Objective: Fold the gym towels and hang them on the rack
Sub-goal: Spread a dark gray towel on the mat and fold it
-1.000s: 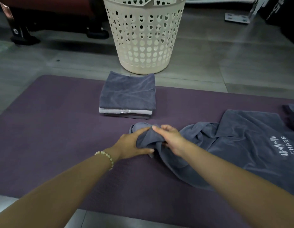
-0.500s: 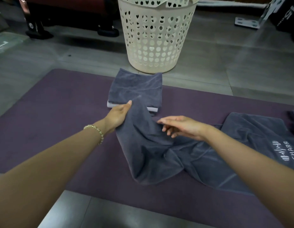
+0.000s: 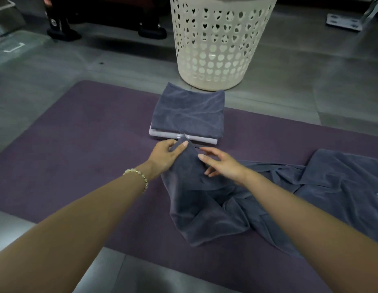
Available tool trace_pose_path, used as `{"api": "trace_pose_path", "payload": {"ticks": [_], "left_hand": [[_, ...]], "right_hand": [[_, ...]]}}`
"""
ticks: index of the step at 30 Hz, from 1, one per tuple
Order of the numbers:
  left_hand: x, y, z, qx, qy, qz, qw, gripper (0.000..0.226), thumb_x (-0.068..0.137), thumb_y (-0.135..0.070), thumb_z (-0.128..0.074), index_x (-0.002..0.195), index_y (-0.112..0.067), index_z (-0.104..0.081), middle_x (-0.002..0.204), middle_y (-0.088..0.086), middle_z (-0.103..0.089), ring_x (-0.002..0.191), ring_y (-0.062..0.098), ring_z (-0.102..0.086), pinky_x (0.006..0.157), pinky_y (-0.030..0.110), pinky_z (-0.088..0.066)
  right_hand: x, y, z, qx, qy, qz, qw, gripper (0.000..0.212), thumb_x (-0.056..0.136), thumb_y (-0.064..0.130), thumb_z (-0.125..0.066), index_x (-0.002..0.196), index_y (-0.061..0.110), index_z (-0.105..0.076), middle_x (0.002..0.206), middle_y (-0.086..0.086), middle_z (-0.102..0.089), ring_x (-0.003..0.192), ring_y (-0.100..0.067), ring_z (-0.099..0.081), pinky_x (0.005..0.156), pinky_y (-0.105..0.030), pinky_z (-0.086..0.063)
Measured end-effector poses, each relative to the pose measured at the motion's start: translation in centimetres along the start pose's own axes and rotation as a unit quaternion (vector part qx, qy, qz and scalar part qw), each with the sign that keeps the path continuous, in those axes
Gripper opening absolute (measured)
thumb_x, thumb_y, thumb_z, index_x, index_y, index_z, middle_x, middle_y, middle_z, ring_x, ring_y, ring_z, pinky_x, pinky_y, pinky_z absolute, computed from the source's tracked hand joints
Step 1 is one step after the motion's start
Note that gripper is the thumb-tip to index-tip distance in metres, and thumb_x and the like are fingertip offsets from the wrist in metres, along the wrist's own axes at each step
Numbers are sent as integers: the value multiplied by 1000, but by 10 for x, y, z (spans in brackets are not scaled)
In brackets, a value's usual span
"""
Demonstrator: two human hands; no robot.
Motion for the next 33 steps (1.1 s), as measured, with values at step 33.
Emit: {"api": "trace_pose_path", "payload": {"ticks": [33], "left_hand": [[-36, 117, -55, 111, 149, 245, 951, 32, 82, -42, -71, 76, -11, -63, 64, 2, -58, 62, 14, -58, 61, 26, -55]], "right_hand": [[-3, -85, 15, -300, -93, -21, 949, 60, 70, 55, -76, 112, 20, -50, 109, 5, -50, 98, -14, -53, 90, -32, -47]]}}
Point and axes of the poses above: each hand's wrist, its own x-axis towards the middle knuckle, its own z-axis out of the back of the hand, y = z × x, the point moved 4 cm from there along x, towards the middle knuckle
